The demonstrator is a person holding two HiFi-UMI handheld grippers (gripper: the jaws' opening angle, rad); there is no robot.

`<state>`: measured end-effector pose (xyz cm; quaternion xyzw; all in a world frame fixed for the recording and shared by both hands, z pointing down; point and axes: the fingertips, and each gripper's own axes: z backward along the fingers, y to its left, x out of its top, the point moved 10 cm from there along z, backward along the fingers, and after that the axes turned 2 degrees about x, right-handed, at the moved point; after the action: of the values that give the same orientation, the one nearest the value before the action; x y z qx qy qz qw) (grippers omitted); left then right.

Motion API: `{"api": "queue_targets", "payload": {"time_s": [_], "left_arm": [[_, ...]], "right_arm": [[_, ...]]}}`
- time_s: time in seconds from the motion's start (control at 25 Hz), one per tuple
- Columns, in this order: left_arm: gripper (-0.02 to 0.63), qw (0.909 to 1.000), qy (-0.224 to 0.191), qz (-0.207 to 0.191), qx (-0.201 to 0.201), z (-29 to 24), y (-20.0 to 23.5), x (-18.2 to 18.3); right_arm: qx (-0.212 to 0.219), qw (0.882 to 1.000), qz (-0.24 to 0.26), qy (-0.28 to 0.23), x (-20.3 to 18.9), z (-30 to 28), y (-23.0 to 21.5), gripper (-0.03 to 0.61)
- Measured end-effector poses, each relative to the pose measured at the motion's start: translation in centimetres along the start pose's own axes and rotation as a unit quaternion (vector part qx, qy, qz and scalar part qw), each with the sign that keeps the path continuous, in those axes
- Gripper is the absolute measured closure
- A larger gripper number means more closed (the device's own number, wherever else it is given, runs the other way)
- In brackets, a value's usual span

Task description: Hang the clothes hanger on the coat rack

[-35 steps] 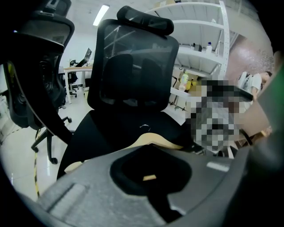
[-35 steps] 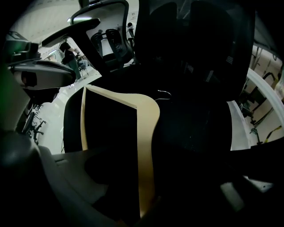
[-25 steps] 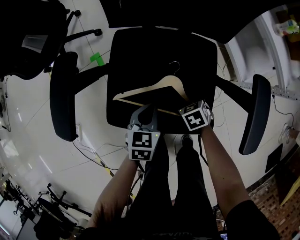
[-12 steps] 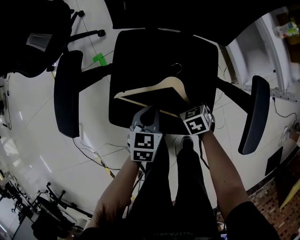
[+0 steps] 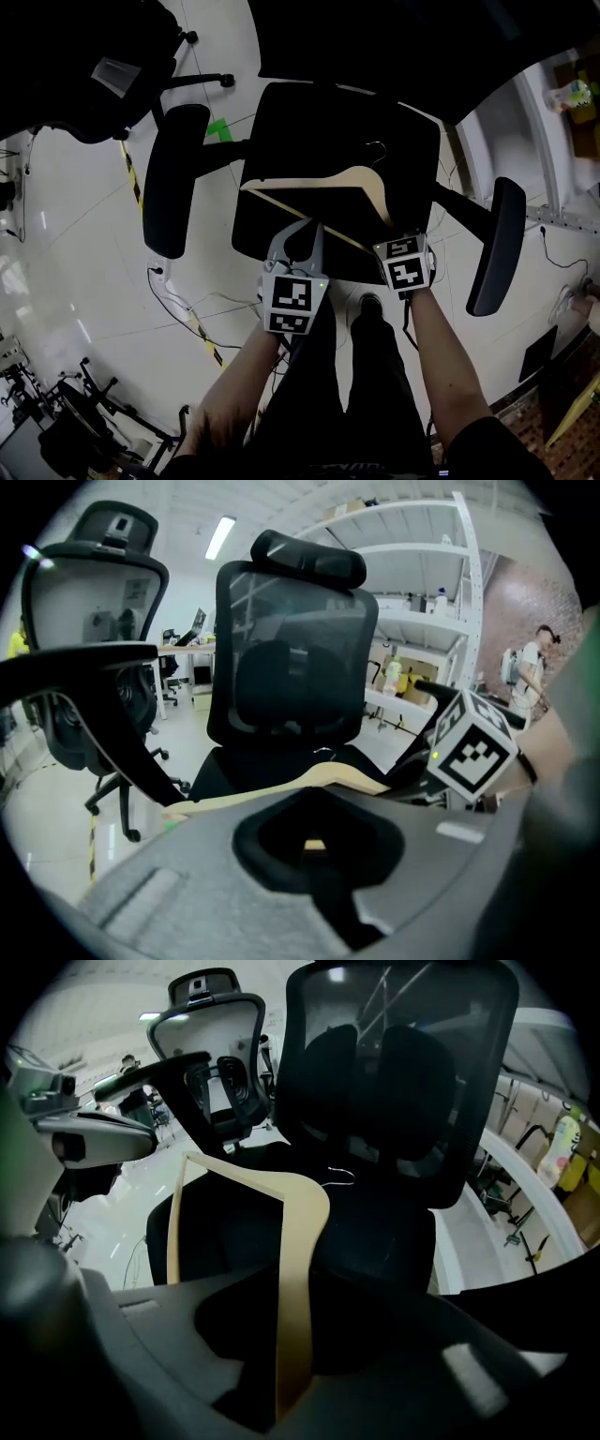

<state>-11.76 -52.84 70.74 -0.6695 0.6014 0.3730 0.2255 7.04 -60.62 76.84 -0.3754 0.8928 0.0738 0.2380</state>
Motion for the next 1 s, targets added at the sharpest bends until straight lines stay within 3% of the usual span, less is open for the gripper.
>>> {"api": "queue_targets", "payload": {"time_s": [0.2, 0.48, 1.0], "left_arm": [[0.609, 0.999, -0.023, 0.014, 0.036, 1.8, -0.2, 1.2], [0.609, 0.9946, -0.054, 0.036, 0.081, 5.6, -1.1, 2.6], [0.609, 0.9848, -0.132, 0.032, 0.108, 12.2, -4.2, 9.0]], "right_arm": [[-0.015, 1.0, -0.015, -0.016, 0.8, 1.7, -0.6, 0.482], [0.003, 0.997, -0.035, -0.062, 1.9, 6.1, -1.2, 0.482], [0.008, 0.987, -0.033, -0.16, 5.7, 15.2, -1.1, 0.482]]}}
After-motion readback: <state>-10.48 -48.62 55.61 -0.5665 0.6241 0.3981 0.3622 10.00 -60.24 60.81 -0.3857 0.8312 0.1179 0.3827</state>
